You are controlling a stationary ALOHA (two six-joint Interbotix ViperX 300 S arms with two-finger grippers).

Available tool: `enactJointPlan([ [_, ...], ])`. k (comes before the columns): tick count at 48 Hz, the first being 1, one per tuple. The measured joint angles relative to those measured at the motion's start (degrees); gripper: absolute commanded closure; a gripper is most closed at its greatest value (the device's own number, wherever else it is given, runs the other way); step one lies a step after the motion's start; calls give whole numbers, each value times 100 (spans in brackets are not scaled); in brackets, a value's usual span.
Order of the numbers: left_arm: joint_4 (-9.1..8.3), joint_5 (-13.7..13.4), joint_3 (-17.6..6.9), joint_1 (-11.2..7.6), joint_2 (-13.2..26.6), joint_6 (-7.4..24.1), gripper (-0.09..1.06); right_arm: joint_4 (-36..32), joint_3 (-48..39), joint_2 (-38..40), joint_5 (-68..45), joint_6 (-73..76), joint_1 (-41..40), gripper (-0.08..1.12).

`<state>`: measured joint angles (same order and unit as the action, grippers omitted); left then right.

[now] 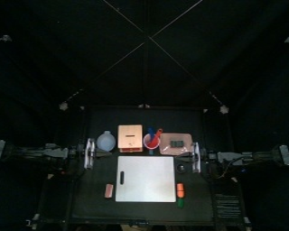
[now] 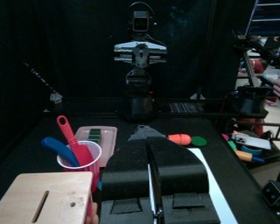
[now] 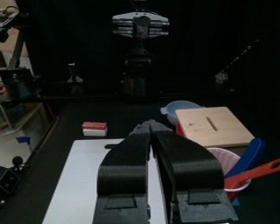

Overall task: Place sushi on board then cut the sushi with the knife then place the pieces on the plate
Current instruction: Place the sushi on the board

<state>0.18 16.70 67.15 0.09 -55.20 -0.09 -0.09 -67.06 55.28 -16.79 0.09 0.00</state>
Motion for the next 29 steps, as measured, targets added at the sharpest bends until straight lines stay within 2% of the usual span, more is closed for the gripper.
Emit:
enactJointPlan([
  [4,26,35,44,-9,167,0,100,9,-9,-62,0,44,-62,100],
  [14,35,264,62,-26,703,18,100,378,26,-439,299,255,-369,100],
  [21,26,519,53,-35,1055,26,100,642,211,-668,1107,237,-826,100],
  [29,18,914,53,-35,1450,26,100,650,483,-896,2619,185,-1582,99],
])
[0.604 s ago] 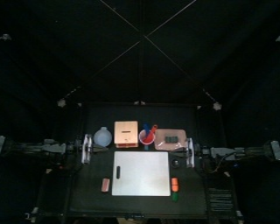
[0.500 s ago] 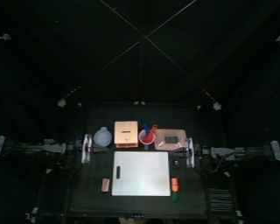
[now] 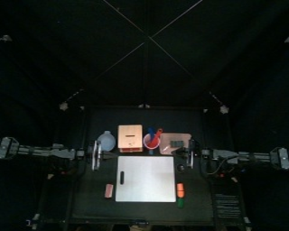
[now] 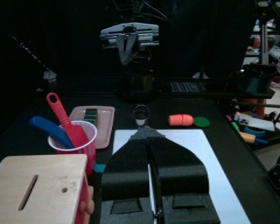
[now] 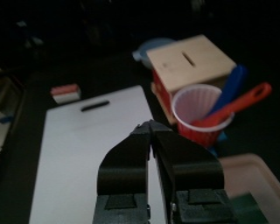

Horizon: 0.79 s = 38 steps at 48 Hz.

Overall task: Place sushi on board then cut the sushi with the knife then place the pieces on the plate
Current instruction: Place the sushi on the board

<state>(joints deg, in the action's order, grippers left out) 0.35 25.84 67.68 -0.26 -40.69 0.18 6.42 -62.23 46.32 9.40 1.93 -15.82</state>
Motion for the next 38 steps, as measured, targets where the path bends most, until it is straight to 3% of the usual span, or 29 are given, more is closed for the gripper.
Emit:
enactJointPlan([
  [8,-9,308,-18,0,272,0,100,-369,281,-237,1169,-62,-554,91],
  [15,0,404,-88,-9,457,0,100,-1099,334,-404,1494,-62,-703,76],
  [21,-9,413,-141,0,571,0,100,-1503,343,-527,1547,-26,-738,55],
  [34,0,422,-202,35,747,0,100,-1503,439,-1037,1731,-35,-1046,3],
  [38,0,422,-220,70,809,0,100,-1521,501,-1230,1863,-62,-1072,2],
])
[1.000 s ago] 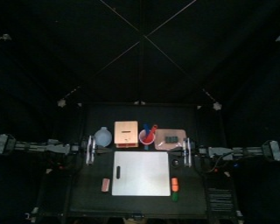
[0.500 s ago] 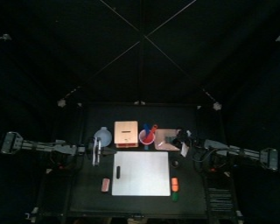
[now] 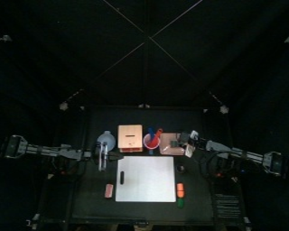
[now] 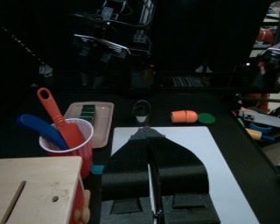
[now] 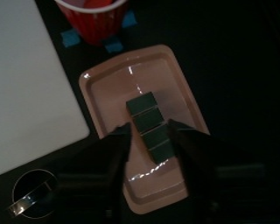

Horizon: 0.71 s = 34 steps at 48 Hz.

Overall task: Place sushi on board then cut the sushi with the knife then place the pieces on the plate
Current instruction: Place the sushi on the board

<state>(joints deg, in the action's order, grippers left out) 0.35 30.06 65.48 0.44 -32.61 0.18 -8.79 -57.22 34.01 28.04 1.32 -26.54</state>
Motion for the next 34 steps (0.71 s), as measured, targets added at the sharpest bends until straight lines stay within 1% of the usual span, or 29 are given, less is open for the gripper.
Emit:
enactJointPlan([
  [15,0,-9,-9,132,141,0,100,-439,352,-853,299,-44,0,2],
  [21,0,-9,-18,149,141,0,100,-448,475,-1213,316,-290,0,2],
  [27,0,0,-9,149,141,-18,100,-62,545,-1573,308,-976,-26,3],
  [34,18,0,-18,141,141,-26,100,712,606,-1907,255,-1995,-229,3],
])
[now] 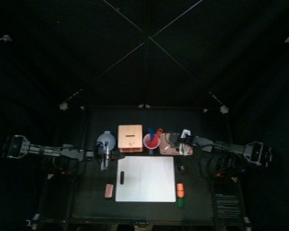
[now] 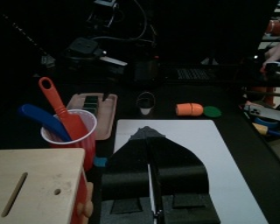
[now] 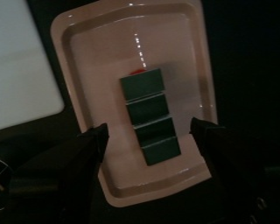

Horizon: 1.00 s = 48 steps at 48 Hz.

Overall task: Place sushi on board then cut the sushi with the knife then place the pieces on the plate
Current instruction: Place the sushi on the board

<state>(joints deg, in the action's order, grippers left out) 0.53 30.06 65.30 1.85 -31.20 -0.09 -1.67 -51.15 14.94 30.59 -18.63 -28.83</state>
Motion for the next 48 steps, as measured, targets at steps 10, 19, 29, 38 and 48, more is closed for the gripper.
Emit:
enactJointPlan([
  [10,114,0,18,-18,0,0,100,738,-18,-176,-316,-1020,-483,3],
  [19,211,0,44,-18,9,0,100,923,-105,-404,-404,-1266,-615,3],
  [29,220,0,44,-26,9,0,100,949,-167,-712,-650,-1266,-624,5],
  [38,220,-9,44,-26,0,0,100,958,-185,-800,-729,-1257,-624,24],
  [48,220,-9,70,-26,0,0,100,1020,-176,-791,-668,-1169,-624,42],
])
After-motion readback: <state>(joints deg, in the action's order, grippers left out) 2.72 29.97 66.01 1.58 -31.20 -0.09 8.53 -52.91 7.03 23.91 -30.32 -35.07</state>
